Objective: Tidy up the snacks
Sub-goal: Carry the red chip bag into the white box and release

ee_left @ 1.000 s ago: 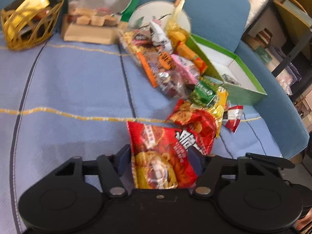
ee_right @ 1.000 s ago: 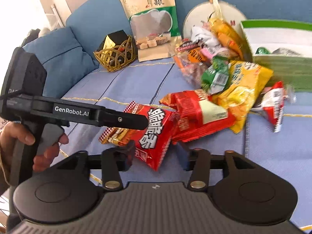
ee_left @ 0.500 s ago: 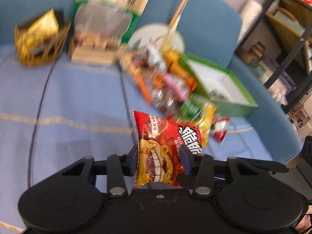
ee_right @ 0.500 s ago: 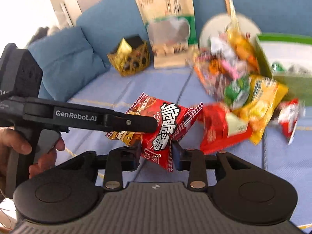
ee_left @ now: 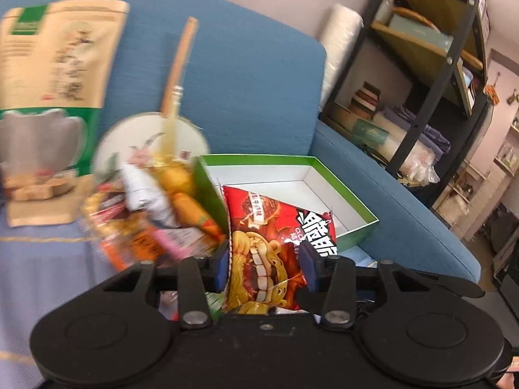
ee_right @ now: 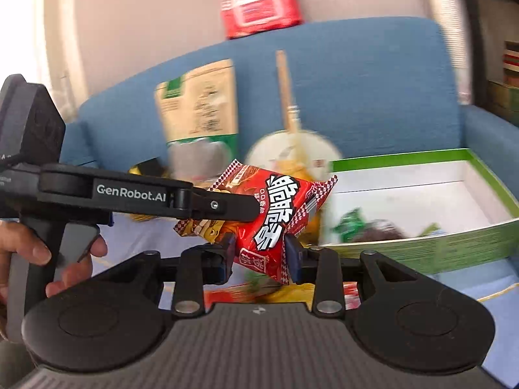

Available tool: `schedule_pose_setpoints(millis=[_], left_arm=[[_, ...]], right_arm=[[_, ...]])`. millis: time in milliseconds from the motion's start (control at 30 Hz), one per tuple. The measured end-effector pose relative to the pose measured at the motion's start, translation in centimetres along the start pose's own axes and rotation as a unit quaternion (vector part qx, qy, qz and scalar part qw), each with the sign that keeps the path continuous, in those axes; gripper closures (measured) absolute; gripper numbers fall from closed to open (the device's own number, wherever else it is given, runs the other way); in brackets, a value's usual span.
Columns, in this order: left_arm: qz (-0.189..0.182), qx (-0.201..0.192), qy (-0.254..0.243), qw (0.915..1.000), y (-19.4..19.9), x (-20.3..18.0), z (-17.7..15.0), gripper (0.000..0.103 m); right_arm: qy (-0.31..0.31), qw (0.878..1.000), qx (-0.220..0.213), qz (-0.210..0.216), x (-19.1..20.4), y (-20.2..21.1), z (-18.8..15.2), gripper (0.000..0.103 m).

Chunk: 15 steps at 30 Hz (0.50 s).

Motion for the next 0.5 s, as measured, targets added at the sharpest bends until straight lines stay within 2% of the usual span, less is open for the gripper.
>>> schedule_pose_setpoints(millis=[200,500], left_arm=[[-0.017,0.031,-0.018,0.9992,-6.8,-1.7,1.5,0.048],[-0.016,0.046,-0.019,0.9986,-13.0,-2.3,2.4,0.047]], right_arm=[[-0.031,0.999,-0.014,-0.033,-5.9,-2.0,1.0,0.045],[-0.064,0.996,-0.030,-0.055,-10.9,-4.6,1.9,0.046]])
Point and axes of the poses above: each gripper's, at about its wrist camera, not at the fingertips, and y roughly against the way its jaws point, x to its left, z to its top, the point moved 9 cm from there along -y, roughly the way its jaws point, and after that the axes turned 13 degrees about -y, right-handed, at the moved point
